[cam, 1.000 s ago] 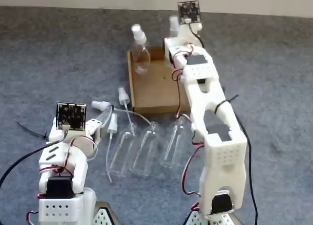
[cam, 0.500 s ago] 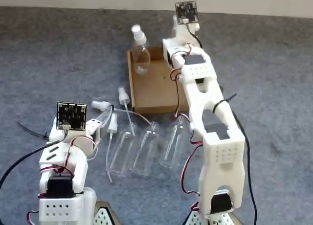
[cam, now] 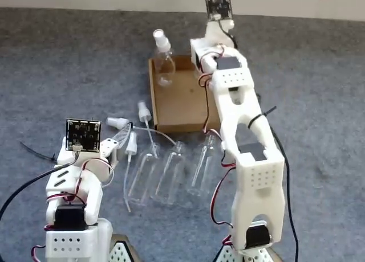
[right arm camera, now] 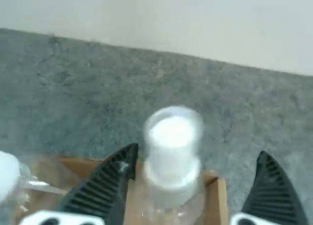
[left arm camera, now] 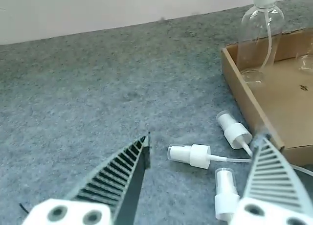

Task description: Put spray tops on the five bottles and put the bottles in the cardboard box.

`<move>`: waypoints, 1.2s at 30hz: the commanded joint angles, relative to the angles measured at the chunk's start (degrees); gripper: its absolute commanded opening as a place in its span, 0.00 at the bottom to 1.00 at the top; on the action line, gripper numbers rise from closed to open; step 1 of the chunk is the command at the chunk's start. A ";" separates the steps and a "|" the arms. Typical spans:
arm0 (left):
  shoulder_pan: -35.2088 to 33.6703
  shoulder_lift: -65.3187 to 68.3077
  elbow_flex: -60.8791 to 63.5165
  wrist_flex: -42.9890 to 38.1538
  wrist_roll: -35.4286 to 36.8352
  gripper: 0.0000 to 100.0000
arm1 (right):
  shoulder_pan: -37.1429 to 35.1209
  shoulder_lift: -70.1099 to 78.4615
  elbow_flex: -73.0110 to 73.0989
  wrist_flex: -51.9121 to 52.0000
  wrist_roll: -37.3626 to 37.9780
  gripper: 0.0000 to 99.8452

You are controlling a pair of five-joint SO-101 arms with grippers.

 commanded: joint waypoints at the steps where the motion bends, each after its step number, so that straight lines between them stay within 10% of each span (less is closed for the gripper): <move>1: -0.31 0.40 -0.31 -1.76 0.09 0.30 | -0.66 -1.45 -9.89 4.26 0.62 0.30; 24: -0.31 0.40 -0.04 -2.37 0.09 0.30 | -0.75 -2.42 -44.88 66.95 0.35 0.30; 36: -0.40 0.40 0.84 -3.08 0.09 0.30 | -3.47 -32.48 4.53 65.10 -6.68 0.30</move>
